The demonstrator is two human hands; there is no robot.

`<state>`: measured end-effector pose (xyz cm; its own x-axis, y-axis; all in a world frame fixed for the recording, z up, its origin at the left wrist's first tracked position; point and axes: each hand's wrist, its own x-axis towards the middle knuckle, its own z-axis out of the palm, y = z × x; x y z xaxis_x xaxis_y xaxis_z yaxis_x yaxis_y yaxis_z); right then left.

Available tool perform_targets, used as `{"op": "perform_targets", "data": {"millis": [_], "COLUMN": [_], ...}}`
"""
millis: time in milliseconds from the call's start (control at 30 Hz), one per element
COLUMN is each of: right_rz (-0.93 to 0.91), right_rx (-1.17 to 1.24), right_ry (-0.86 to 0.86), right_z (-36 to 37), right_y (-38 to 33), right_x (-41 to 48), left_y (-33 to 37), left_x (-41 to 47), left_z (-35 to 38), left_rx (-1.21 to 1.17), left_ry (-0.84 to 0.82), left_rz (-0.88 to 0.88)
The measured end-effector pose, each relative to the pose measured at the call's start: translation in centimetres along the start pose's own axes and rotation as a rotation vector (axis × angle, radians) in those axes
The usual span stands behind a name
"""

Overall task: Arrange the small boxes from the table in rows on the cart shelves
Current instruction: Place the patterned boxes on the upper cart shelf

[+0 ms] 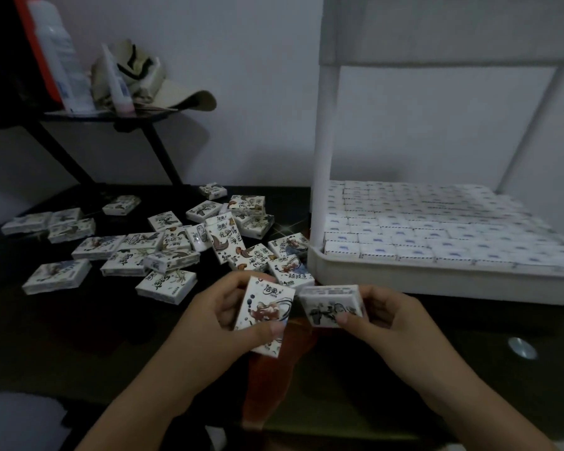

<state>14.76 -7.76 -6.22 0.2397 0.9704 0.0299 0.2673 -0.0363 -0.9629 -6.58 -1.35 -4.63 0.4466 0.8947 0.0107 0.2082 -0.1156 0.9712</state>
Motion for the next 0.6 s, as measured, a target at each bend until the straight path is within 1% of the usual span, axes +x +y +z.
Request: {"op": "perform_targets", "data": {"millis": [167, 300, 467, 600], "right_rz": [-0.061, -0.122, -0.327, -0.5], "right_rx": [-0.025, -0.058, -0.126, -0.341], "right_ry": [0.105, 0.203, 0.328, 0.55], "right_z": [-3.7, -7.5, -12.6, -17.0], "right_y": [-2.0, -4.9, -10.9, -15.9], "right_x": [-1.5, -2.6, -3.6, -4.4], "left_y": [3.8, 8.7, 17.5, 25.0], "left_x": [0.3, 0.7, 1.8, 3.7], "left_z": [1.9, 3.5, 5.1, 6.0], "left_rx": [0.012, 0.064, 0.106, 0.102], "left_ry": [-0.062, -0.096, -0.146, -0.166], "left_rz": [0.072, 0.219, 0.429, 0.586]}}
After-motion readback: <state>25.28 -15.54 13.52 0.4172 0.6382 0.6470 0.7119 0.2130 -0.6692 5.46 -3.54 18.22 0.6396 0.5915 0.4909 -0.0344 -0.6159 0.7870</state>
